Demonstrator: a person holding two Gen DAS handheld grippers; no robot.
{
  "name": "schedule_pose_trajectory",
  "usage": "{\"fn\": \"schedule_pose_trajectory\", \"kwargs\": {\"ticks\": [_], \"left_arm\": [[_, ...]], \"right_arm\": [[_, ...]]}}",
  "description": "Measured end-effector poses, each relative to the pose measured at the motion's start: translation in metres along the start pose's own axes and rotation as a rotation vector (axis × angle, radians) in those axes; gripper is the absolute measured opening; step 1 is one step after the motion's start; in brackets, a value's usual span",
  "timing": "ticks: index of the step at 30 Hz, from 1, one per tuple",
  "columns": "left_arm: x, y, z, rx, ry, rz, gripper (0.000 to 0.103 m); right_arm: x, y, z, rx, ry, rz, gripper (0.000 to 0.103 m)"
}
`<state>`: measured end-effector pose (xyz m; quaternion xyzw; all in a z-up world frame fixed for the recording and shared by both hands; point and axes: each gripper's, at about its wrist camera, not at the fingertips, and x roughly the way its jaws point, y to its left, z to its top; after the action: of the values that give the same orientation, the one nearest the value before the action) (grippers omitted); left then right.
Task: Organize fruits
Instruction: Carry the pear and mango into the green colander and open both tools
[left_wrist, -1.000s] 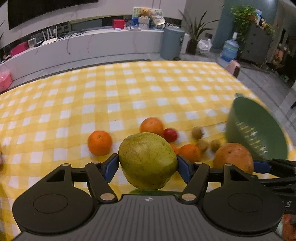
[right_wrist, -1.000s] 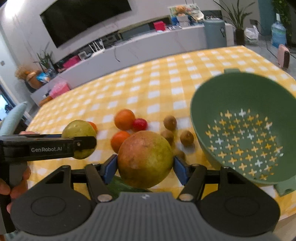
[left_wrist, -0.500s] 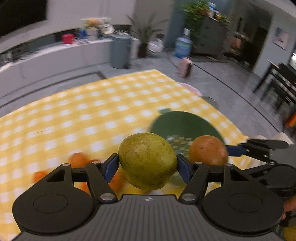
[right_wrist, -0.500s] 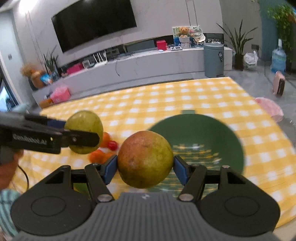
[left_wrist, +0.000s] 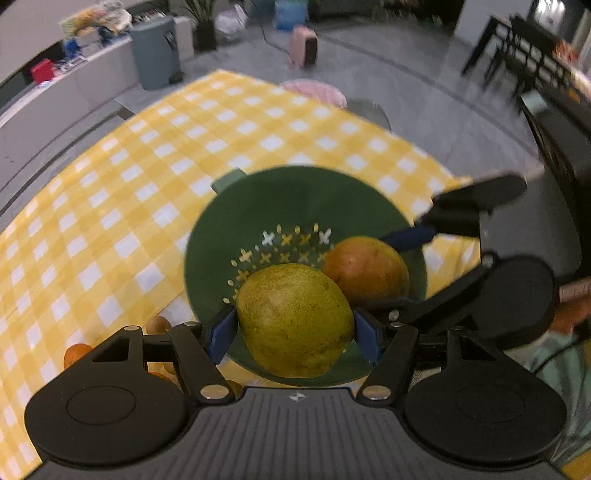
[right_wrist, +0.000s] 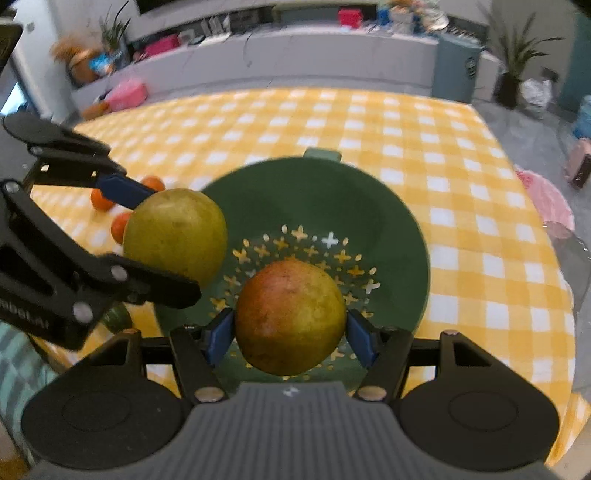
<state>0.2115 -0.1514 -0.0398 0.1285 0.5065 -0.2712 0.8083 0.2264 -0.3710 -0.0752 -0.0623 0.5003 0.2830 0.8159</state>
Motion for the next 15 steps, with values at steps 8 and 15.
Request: {"fn": "schedule_pose_trajectory", "kwargs": {"ticks": [8,15], "left_arm": [[0.029,-0.007,0.011,0.116,0.141,0.000,0.077],[0.054,-0.005,0.014,0.122,0.226,-0.011,0.077]], "right_arm": [[0.024,0.005,0.006,-0.163,0.107,0.014,0.062],[0.039,0.009,0.005,-0.255,0.177,0.023,0.062]]}}
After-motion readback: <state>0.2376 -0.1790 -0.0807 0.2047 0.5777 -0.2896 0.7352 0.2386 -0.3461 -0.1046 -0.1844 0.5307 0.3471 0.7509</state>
